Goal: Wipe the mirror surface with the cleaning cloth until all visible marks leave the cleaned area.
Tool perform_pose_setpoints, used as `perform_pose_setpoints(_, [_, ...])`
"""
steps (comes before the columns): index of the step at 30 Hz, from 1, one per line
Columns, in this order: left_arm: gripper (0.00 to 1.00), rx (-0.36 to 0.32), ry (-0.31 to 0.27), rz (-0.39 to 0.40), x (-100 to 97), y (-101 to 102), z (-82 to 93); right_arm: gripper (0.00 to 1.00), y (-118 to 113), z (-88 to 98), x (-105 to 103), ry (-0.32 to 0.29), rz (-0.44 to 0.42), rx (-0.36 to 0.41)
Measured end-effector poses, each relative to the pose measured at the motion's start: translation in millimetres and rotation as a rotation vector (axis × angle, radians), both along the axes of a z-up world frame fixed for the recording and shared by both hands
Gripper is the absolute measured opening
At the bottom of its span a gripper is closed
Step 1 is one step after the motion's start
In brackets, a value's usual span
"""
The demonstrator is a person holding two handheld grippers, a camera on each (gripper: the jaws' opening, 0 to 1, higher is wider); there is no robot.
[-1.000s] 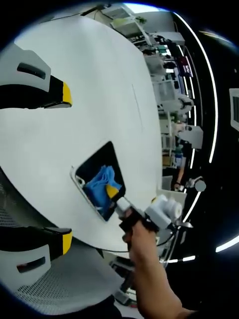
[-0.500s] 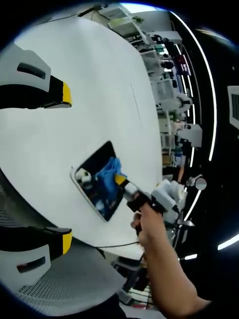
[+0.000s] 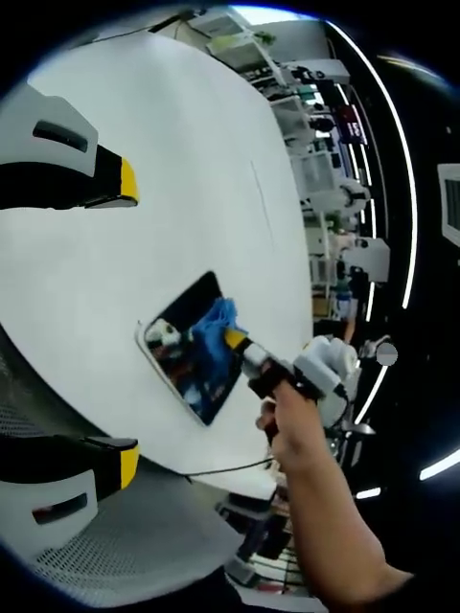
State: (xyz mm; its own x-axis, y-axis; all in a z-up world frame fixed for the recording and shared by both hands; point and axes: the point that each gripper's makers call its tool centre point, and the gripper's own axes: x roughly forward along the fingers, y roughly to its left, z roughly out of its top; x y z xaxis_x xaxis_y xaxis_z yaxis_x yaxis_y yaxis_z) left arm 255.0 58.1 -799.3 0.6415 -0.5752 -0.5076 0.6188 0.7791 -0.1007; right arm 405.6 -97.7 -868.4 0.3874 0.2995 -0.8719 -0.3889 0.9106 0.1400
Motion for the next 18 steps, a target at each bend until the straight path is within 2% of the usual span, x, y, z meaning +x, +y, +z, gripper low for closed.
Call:
perform_pose_setpoints(5, [0.99, 0.008, 0.0, -0.005, -0.4, -0.6, -0.9, 0.0, 0.5, 0.2, 0.7, 0.031, -0.02, 0.029])
perform_pose_setpoints(9, [0.99, 0.021, -0.013, 0.001, 0.8, 0.8, -0.5, 0.0, 0.4, -0.2, -0.4, 0.018, -0.017, 0.034])
perform_pose_setpoints(12, [1.0, 0.02, 0.001, 0.005, 1.1, -0.8, -1.8, 0.0, 0.1, -0.6, 0.9, 0.016, -0.035, 0.042])
perform_pose_setpoints(14, [1.0, 0.048, -0.038, -0.007, 2.3, -1.6, 1.7, 0.0, 0.2, -0.8, 1.0, 0.02, -0.042, 0.044])
perform_pose_setpoints(18, [1.0, 0.044, -0.034, -0.003, 2.4, -1.2, 2.2, 0.0, 0.4, -1.0, 0.0, 0.016, -0.044, 0.048])
